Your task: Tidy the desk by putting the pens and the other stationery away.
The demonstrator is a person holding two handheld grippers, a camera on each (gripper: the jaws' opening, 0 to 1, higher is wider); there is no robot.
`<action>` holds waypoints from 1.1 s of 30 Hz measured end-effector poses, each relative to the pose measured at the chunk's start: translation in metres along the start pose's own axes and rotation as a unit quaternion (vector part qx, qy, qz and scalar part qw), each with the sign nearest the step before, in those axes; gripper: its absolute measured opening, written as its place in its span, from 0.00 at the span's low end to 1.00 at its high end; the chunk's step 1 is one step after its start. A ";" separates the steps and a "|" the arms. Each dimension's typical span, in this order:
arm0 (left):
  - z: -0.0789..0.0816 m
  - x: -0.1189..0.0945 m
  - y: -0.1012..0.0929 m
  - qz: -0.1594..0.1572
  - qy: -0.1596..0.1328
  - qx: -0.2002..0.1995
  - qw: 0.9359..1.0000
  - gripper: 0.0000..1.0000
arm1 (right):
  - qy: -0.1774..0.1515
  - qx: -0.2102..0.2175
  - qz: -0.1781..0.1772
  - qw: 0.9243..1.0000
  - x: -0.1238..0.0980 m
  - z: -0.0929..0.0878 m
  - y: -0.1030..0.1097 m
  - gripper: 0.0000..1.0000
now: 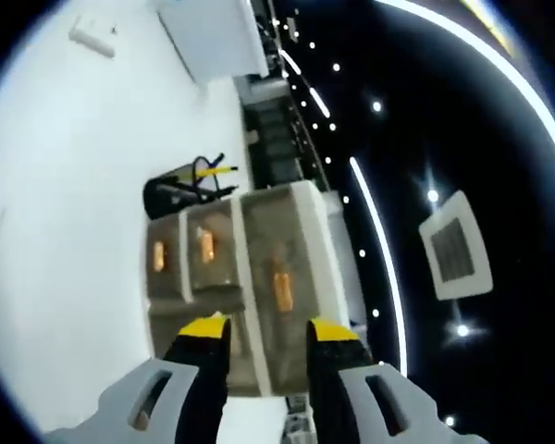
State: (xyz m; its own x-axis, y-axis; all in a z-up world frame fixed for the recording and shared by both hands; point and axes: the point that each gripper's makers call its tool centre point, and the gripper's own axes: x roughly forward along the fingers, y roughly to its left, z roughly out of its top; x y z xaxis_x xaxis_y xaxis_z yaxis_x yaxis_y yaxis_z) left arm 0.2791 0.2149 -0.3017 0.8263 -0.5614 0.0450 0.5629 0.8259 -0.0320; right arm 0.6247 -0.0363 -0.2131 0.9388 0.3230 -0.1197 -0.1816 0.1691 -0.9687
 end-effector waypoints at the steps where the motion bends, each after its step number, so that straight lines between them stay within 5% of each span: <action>1: 0.000 0.000 -0.001 -0.001 0.001 0.001 1.000 0.73 | 0.001 -0.001 0.001 1.000 0.002 0.000 0.000 0.29; 33: -0.011 0.008 -0.007 -0.016 0.016 -0.007 1.000 0.72 | 0.010 -0.052 -0.016 0.998 0.047 -0.010 -0.013 0.13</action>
State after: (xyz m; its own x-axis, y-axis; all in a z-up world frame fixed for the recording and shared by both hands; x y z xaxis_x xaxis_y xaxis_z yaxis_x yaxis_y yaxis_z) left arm 0.2816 0.2045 -0.3117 0.8081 -0.5889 0.0136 0.5888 0.8070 -0.0445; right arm 0.6739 -0.0330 -0.2084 0.9496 0.2998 -0.0911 -0.1205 0.0811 -0.9894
